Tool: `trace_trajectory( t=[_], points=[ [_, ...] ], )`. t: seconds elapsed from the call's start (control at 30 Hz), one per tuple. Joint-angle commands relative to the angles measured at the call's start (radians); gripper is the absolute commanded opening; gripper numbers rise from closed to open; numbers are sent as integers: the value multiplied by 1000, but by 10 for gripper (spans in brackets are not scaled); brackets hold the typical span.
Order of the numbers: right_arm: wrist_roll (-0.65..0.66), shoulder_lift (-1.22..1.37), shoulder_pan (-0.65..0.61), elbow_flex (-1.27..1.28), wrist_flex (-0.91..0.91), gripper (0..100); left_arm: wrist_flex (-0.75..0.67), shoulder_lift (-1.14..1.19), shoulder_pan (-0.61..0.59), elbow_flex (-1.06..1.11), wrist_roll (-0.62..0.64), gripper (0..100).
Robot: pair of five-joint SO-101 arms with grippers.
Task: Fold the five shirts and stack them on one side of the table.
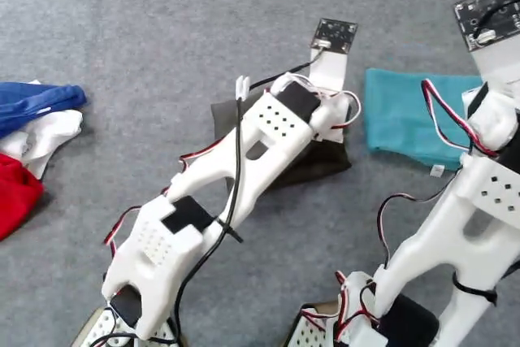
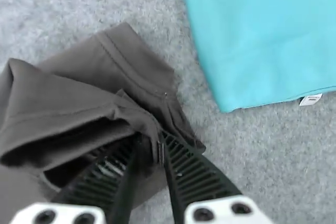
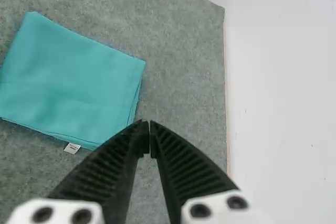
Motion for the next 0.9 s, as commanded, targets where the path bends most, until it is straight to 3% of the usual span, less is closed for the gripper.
trace_trajectory(
  t=[0.0, 0.07, 0.13, 0.23, 0.33, 0.4, 0.43, 0.63, 0.87],
  points=[
    [11, -22, 9, -36, -17, 15, 81, -5, 2, -119, 68, 190],
    [11, -22, 6, -22, -15, 15, 140, -5, -19, -165, 152, 282],
    [6, -22, -23, -18, -2, 15, 183, -5, -53, -237, 189, 292],
    [5, -7, -101, -1, 57, 15, 288, -5, -147, -383, 180, 227],
    [2, 45, -203, 27, 97, 15, 434, -3, -282, -538, 166, 98],
    [2, 99, -273, 51, 100, 15, 528, 3, -367, -622, 69, 20],
    [0, 125, -308, 54, 101, 15, 568, 6, -407, -651, 23, 35],
    [-110, 317, -563, 35, 95, 15, 568, -6, -673, -498, -97, 29],
    [-209, 553, -783, -51, 164, 15, 563, -115, -874, -62, -206, 29]
  ],
)
